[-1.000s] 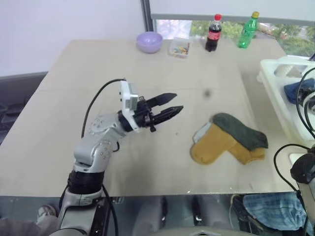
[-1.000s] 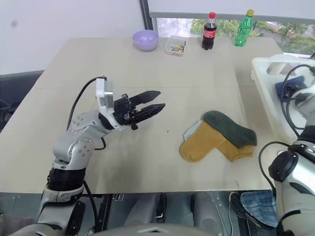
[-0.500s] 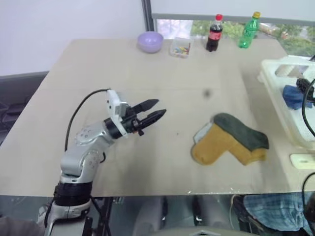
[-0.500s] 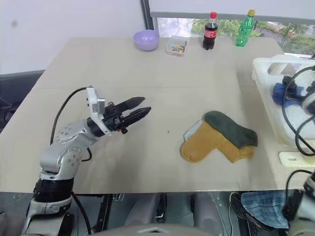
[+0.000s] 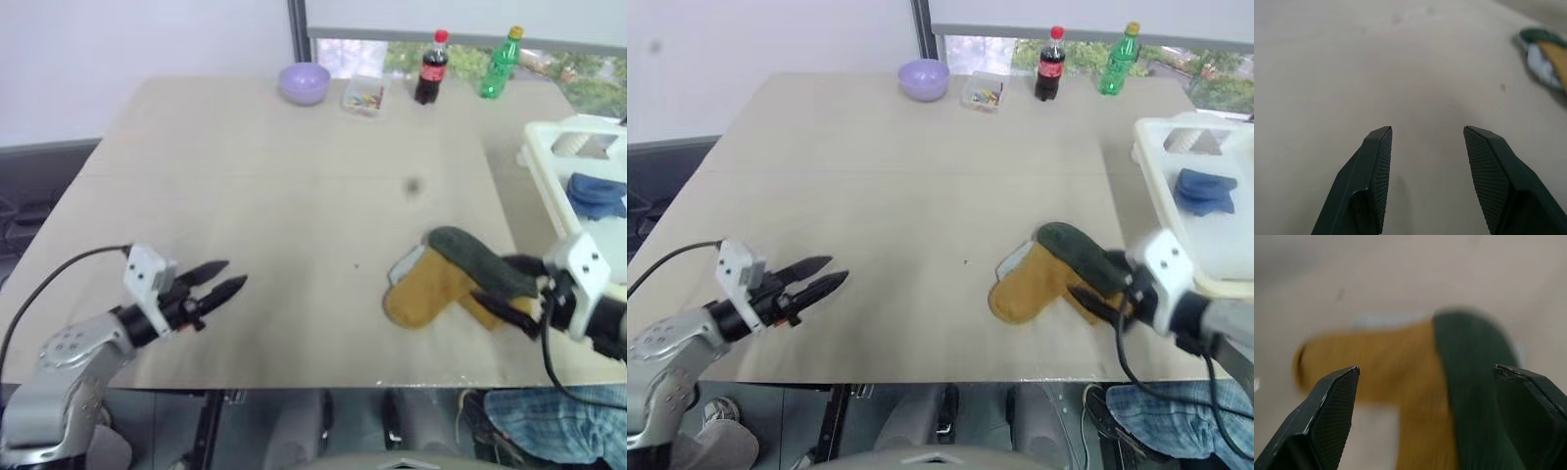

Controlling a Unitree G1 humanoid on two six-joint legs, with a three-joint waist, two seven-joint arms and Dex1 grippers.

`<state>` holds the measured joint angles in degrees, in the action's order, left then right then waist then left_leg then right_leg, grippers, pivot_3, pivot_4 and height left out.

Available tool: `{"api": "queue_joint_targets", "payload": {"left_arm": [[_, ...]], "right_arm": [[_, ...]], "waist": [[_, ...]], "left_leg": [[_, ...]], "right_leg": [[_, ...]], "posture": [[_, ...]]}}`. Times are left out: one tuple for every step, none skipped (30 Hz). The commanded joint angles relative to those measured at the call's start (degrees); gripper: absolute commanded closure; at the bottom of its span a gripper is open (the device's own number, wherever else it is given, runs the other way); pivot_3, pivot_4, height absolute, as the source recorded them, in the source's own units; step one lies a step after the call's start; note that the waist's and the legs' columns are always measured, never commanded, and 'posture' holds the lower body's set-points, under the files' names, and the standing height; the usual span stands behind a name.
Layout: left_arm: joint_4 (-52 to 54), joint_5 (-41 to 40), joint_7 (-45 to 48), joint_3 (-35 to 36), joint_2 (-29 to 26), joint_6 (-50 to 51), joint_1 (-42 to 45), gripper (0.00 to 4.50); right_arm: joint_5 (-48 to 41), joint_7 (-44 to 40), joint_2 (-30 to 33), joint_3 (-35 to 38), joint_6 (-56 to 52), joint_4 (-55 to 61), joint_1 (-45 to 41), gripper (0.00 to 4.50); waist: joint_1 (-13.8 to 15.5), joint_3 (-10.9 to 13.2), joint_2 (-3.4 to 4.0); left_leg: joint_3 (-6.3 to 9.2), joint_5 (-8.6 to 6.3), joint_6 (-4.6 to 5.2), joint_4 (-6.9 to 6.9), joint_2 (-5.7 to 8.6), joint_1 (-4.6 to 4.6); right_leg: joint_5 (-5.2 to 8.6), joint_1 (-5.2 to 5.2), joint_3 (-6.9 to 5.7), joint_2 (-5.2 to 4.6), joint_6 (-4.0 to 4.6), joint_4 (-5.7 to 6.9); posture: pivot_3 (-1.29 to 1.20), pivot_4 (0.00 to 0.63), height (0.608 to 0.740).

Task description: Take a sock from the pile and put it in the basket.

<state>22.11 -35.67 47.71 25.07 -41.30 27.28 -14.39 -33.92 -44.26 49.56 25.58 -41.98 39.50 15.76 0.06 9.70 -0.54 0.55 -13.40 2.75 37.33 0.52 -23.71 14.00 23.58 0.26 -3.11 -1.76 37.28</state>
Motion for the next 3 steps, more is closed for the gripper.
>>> {"api": "queue_joint_targets", "payload": {"left_arm": [[3.4, -1.7, 0.9, 3.1, -1.4, 0.2, -0.7, 2.02], [3.5, -1.9, 1.1, 3.5, -1.6, 0.4, -0.9, 2.02], [3.4, -1.7, 1.3, 3.8, -2.0, 0.4, -1.0, 2.02]], "right_arm": [[2.2, -3.9, 0.1, 2.3, 6.6, -1.5, 1.7, 0.05], [2.5, -4.3, 0.1, 1.9, 7.3, -2.0, 1.7, 0.05], [2.9, -4.1, 0.0, 1.3, 7.8, -2.1, 1.5, 0.05]], "waist": [[0.4, 0.0, -0.02], [0.5, 0.0, -0.02], [0.5, 0.0, -0.02]], "left_leg": [[0.01, 0.0, 0.0, 0.02, -0.03, 0.0], [0.02, 0.01, -0.01, 0.06, -0.07, 0.01], [0.02, 0.01, -0.01, 0.06, -0.08, 0.01]], "right_leg": [[0.01, 0.0, -0.02, 0.02, -0.02, 0.01], [0.08, 0.0, -0.03, 0.05, -0.14, 0.03], [0.08, 0.0, -0.03, 0.06, -0.14, 0.04]], "posture": [[0.0, 0.15, 0.74], [0.0, 0.15, 0.74], [0.0, 0.15, 0.74]]}}
